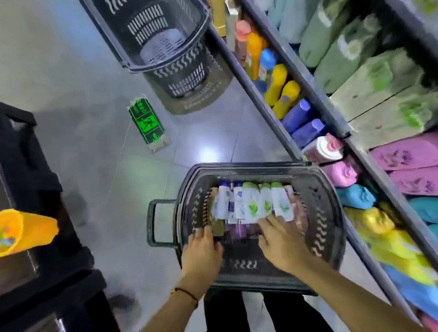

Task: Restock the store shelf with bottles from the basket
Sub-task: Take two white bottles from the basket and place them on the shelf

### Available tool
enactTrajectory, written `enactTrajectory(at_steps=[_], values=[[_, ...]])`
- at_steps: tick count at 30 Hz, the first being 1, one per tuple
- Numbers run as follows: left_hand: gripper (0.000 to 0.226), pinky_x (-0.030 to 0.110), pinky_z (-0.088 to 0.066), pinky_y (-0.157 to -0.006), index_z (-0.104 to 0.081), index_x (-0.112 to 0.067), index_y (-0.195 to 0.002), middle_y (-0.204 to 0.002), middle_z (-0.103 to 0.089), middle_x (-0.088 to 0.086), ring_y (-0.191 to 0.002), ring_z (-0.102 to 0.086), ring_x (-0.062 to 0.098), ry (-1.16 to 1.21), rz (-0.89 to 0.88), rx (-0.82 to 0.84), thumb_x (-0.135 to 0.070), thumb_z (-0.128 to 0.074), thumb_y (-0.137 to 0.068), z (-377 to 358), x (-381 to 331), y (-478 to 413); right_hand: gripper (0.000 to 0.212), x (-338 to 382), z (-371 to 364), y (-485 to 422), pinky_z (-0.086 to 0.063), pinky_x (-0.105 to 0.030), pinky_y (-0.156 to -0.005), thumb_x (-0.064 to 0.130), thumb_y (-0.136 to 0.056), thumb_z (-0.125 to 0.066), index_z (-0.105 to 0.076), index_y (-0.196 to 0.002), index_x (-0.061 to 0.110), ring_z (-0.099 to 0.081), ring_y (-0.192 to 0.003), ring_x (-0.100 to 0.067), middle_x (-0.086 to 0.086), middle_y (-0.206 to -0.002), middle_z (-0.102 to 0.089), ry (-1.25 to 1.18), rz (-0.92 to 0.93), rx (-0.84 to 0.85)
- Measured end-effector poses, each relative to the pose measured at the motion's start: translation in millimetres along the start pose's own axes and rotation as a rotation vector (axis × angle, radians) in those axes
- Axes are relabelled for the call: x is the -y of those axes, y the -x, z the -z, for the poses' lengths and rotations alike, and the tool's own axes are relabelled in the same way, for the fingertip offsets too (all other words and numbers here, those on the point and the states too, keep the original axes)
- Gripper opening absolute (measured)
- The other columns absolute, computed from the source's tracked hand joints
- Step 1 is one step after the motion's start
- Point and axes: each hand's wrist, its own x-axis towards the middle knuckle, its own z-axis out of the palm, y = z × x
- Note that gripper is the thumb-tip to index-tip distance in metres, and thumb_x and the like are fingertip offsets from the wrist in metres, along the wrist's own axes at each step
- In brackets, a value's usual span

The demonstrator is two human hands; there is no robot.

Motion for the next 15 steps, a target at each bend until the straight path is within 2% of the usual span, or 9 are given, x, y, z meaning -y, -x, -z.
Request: enactTrajectory(at_steps=[5,10,15], values=[[0.048,0.049,-0.044,-0.101,-0.041,-0.011,-0.137,-0.135,-0.048,0.012,-0.128,-0.047,0.035,0.068,0.044,-0.019,-0.034,-0.054,-0.096,-65,3,-115,0.034,-18,-72,-58,-0.049,-0.041,-0.097,0.026,-0.099,-0.046,-0.053,-0.13,0.014,-0.05,-0.12,-0.026,-0.004,-0.125,-0.053,-0.031,-0.047,0.013],[0.06,0.05,-0.046,-0.099,-0.036,-0.008,-0.143,-0.141,-0.045,0.016,-0.13,-0.045,0.035,0.101,0.054,-0.132,-0.039,-0.055,-0.095,-122,2,-212,0.035,-39,-131,-92,-0.053,-0.042,-0.087,0.023,-0.093,-0.057,-0.061,-0.126,0.011,-0.057,-0.113,-0.028,-0.006,-0.12,-0.061,-0.022,-0.103,-0.036],[0.07,0.048,-0.049,-0.096,-0.032,-0.001,-0.141,-0.138,-0.047,0.022,-0.125,-0.05,0.038,0.146,0.075,-0.198,-0.038,-0.066,-0.092,-156,-6,-258,0.03,-52,-162,-103,-0.052,-0.04,-0.082,0.021,-0.088,-0.062,-0.063,-0.117,0.013,-0.06,-0.103,-0.027,-0.005,-0.11,-0.063,-0.052,-0.121,-0.091]])
